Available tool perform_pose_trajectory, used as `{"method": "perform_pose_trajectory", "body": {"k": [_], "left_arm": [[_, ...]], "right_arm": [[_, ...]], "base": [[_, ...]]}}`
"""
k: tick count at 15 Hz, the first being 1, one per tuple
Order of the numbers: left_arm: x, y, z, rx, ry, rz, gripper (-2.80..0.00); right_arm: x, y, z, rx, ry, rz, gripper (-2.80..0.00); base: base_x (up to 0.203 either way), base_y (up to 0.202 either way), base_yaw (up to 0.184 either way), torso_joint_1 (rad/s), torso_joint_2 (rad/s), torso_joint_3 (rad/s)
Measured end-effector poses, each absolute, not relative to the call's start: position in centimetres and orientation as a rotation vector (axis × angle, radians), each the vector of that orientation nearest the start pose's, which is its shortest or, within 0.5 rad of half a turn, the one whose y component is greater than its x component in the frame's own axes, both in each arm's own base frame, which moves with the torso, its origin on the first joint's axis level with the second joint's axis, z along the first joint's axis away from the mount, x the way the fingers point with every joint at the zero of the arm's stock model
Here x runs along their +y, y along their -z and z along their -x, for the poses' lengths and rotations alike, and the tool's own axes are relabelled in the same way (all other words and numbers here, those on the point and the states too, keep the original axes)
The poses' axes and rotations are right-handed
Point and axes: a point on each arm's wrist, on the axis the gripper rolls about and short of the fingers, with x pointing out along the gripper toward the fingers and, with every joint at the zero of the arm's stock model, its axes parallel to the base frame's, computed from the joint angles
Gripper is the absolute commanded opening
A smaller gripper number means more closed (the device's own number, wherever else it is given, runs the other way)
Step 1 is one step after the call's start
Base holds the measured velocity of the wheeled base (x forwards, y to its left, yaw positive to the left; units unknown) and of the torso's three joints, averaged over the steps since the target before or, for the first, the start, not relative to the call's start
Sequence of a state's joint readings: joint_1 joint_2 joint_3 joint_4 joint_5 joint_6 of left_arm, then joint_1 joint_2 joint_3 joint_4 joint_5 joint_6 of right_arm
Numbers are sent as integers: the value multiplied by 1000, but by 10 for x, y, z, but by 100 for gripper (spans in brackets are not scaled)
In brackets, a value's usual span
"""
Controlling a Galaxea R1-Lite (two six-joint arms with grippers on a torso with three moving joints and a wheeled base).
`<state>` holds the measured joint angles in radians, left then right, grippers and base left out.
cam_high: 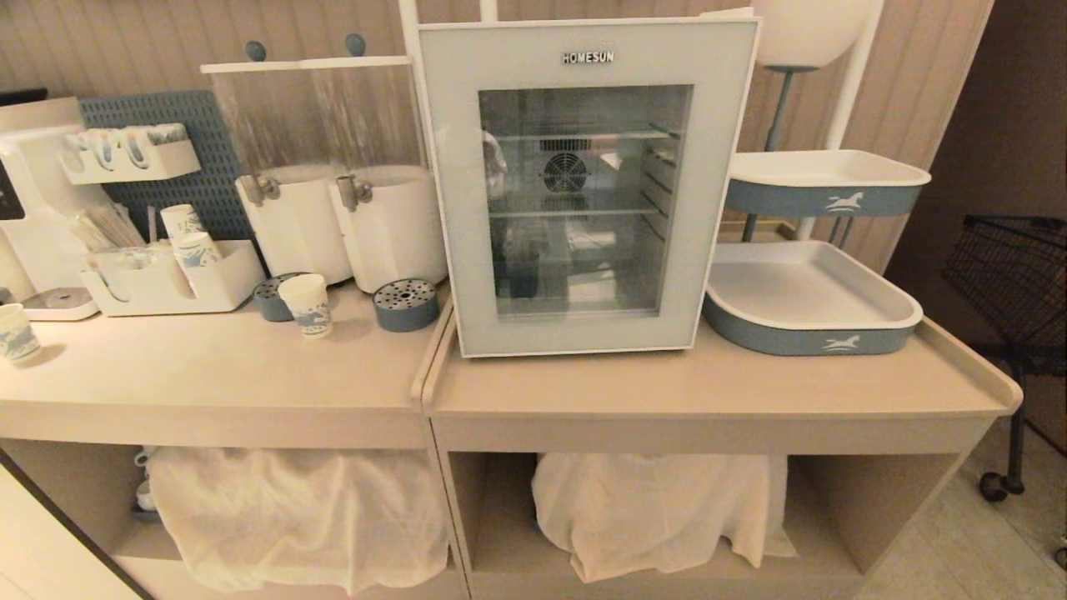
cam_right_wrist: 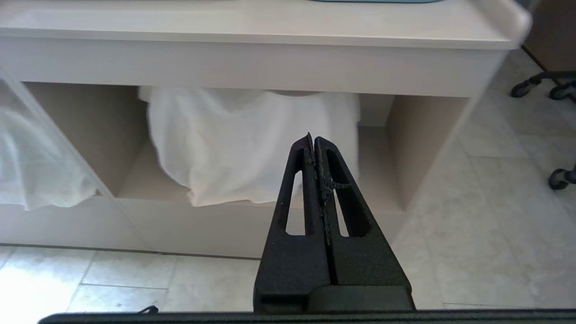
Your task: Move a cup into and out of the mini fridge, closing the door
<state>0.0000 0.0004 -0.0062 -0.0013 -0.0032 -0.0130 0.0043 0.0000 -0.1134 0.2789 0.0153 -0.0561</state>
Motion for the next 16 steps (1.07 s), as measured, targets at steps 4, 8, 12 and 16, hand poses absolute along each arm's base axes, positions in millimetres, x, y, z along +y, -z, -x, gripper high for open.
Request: {"method": "perform_pose_trajectory", "body": {"k": [4, 8, 12, 16], "left_arm": [[0, -77, 23, -7, 3, 13, -280], [0, -77, 23, -7, 3, 13, -280], [0, -77, 23, -7, 3, 13, -280], [0, -77, 23, -7, 3, 13, -280]], "right_arm": [[0, -78, 34, 165, -21, 43, -280], [0, -78, 34, 166, -21, 39, -280], [0, -78, 34, 164, -21, 50, -280], [0, -78, 34, 165, -21, 48, -280]], "base": [[0, 190, 0, 0, 3, 3], [0, 193, 3, 4, 2, 1], [0, 193, 0, 3, 3, 1], [0, 191, 0, 2, 1, 6]]}}
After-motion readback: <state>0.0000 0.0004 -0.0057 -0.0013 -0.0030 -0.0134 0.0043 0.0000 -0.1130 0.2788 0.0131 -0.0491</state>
